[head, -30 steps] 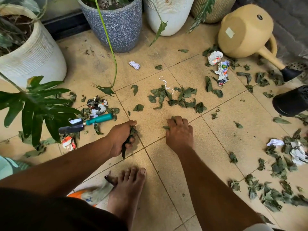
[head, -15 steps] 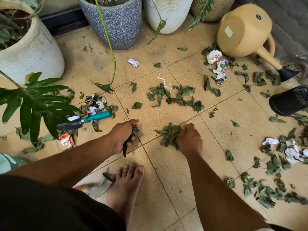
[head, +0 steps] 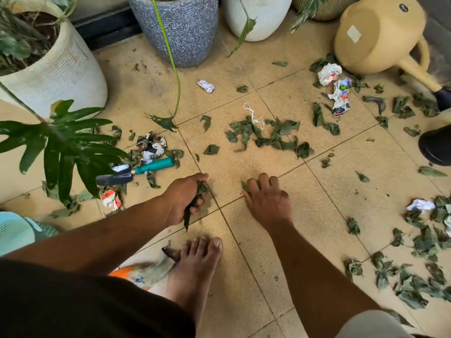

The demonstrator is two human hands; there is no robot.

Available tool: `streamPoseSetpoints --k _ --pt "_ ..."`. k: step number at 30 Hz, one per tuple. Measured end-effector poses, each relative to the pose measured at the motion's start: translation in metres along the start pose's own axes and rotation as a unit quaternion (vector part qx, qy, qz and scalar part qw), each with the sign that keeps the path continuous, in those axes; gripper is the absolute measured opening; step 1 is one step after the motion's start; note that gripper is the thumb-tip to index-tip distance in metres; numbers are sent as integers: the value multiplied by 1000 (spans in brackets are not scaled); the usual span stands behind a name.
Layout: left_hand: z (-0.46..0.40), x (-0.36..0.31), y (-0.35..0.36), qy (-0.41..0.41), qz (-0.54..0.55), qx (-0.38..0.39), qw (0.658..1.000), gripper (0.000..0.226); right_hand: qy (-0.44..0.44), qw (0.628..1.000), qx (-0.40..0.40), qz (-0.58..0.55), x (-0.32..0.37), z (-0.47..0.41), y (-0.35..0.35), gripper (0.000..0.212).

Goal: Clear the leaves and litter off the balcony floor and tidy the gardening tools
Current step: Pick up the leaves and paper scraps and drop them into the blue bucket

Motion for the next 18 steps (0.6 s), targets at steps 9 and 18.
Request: streamPoseSetpoints --k 9,18 --pt "1 4 -4 1 2 -6 1000 20 -8 991 94 -99 -10 -9 1 28" --pt "-3 -3 25 -7 -15 20 1000 28 185 458 -4 -870 -1 -14 -34 50"
Point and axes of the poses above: each hand's wrist, its own z-axis away from the middle knuckle, its own y-axis out of the palm, x = y × z, the point moved 3 cm from there along -z, towards the middle knuckle, and after that the axes turned 14 degrees about x, right-handed, at the moved point
